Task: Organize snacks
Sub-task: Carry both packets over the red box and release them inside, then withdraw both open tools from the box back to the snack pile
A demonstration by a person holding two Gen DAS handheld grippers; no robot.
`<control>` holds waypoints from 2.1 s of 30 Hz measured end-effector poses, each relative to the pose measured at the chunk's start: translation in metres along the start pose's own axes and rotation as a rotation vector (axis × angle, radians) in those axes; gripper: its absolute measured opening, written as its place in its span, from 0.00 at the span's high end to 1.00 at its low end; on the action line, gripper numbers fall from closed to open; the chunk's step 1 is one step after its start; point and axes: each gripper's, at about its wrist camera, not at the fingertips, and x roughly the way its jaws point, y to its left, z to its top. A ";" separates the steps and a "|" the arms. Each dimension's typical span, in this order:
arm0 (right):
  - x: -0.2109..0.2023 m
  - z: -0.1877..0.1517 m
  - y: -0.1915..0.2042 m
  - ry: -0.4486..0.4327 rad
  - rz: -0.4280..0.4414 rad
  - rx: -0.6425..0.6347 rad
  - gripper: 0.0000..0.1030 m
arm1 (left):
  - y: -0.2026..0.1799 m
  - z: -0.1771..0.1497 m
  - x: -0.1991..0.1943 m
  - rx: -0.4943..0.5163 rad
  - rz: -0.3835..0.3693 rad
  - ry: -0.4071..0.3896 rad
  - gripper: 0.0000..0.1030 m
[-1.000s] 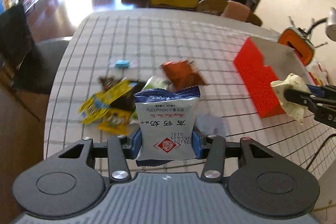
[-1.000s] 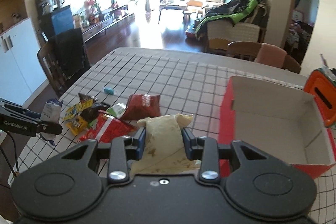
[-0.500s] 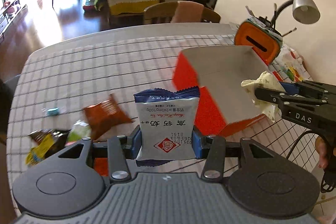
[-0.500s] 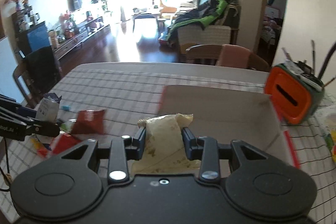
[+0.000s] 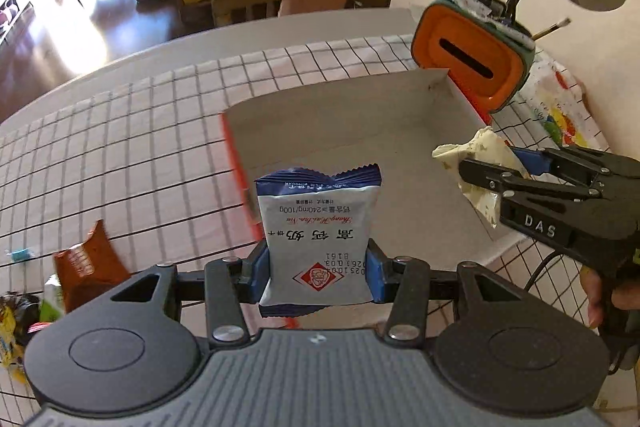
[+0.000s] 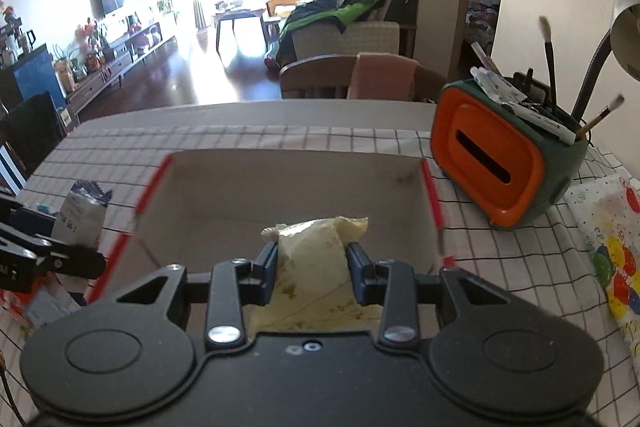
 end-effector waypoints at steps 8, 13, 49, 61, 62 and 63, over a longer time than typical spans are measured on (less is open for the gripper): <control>0.029 -0.004 -0.019 0.090 0.022 -0.041 0.66 | -0.025 0.021 0.054 0.006 0.039 0.115 0.55; 0.045 -0.011 -0.012 0.146 0.040 -0.090 0.66 | -0.031 0.028 0.075 0.009 0.086 0.158 0.55; 0.005 -0.012 -0.001 0.136 0.169 -0.115 0.62 | -0.030 0.015 0.044 0.066 0.091 0.050 0.51; -0.041 -0.006 0.025 0.022 0.160 -0.086 0.42 | -0.004 -0.009 -0.006 0.039 0.051 -0.096 0.46; -0.044 -0.005 0.027 0.013 0.159 -0.080 0.38 | -0.002 -0.012 -0.010 0.040 0.051 -0.109 0.46; -0.047 -0.004 0.030 0.004 0.161 -0.074 0.37 | 0.001 -0.014 -0.015 0.040 0.051 -0.121 0.46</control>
